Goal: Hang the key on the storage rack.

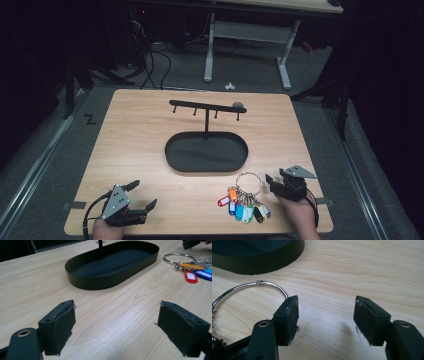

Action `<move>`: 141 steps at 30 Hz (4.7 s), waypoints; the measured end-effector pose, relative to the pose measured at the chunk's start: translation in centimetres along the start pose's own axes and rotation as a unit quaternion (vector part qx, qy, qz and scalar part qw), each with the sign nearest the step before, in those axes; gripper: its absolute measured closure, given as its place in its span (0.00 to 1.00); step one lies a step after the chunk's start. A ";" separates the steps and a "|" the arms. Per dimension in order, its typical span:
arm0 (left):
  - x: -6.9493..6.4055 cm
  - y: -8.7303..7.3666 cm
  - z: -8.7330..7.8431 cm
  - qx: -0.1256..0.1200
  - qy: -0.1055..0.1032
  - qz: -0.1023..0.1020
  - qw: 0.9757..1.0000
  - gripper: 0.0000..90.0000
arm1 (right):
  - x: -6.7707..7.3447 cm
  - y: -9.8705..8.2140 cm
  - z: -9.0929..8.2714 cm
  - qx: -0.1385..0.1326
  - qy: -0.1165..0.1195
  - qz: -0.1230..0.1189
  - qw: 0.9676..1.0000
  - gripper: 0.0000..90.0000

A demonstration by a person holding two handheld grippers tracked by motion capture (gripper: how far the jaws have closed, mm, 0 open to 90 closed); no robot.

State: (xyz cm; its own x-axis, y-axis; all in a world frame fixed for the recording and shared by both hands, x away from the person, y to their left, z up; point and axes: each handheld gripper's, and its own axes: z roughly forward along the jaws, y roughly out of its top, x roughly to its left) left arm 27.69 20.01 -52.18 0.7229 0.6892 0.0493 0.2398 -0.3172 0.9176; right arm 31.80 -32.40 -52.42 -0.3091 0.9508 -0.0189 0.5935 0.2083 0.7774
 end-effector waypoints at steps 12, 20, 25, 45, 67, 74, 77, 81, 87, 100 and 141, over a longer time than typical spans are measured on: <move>0.0 0.0 0.0 0.001 0.000 0.001 1.000 0.17 | 0.2 0.0 0.1 0.001 0.007 -0.003 1.000 0.40; -0.1 0.0 0.1 0.004 -0.002 0.004 1.000 0.17 | 0.3 0.0 0.2 0.002 0.009 -0.006 1.000 0.40; -0.1 0.0 0.1 0.005 -0.001 0.004 1.000 0.17 | 0.6 0.0 0.3 0.006 0.015 -0.011 1.000 0.38; -0.4 0.5 1.3 0.008 -0.012 0.012 1.000 0.17 | 3.7 1.1 0.3 0.017 0.038 -0.011 0.999 0.17; -0.5 1.2 2.6 -0.001 -0.019 0.015 1.000 0.17 | 3.1 5.5 0.0 0.183 0.039 -0.063 0.980 0.18; -0.7 1.2 2.7 0.005 -0.011 0.026 1.000 0.17 | 3.4 6.8 0.6 0.230 0.065 -0.106 0.965 0.22; -0.7 1.2 2.6 0.005 -0.016 0.026 1.000 0.17 | 4.0 7.2 1.0 0.247 0.082 -0.138 0.956 0.23; -0.7 1.1 2.6 0.006 -0.018 0.026 0.999 0.17 | 4.9 7.3 1.6 0.256 0.100 -0.192 0.942 0.23; -0.8 1.1 2.6 0.003 -0.019 0.026 0.999 0.17 | 5.6 8.4 3.1 0.268 0.114 -0.207 0.934 0.38; -0.7 1.1 2.6 0.005 -0.020 0.025 0.999 0.17 | 6.7 10.2 6.1 0.306 0.103 -0.251 0.913 0.68; -0.6 1.0 2.3 0.001 -0.019 0.019 1.000 0.17 | 6.8 9.4 5.6 0.414 0.105 -0.258 0.867 0.81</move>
State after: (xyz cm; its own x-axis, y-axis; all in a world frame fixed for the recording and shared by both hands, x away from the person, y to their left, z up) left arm 28.98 17.79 -52.19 0.7561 0.6507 0.0695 0.2128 -0.3448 0.9142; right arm 39.40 -22.66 -48.79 -0.7689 0.6377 -0.0462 0.6390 0.7690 -0.0197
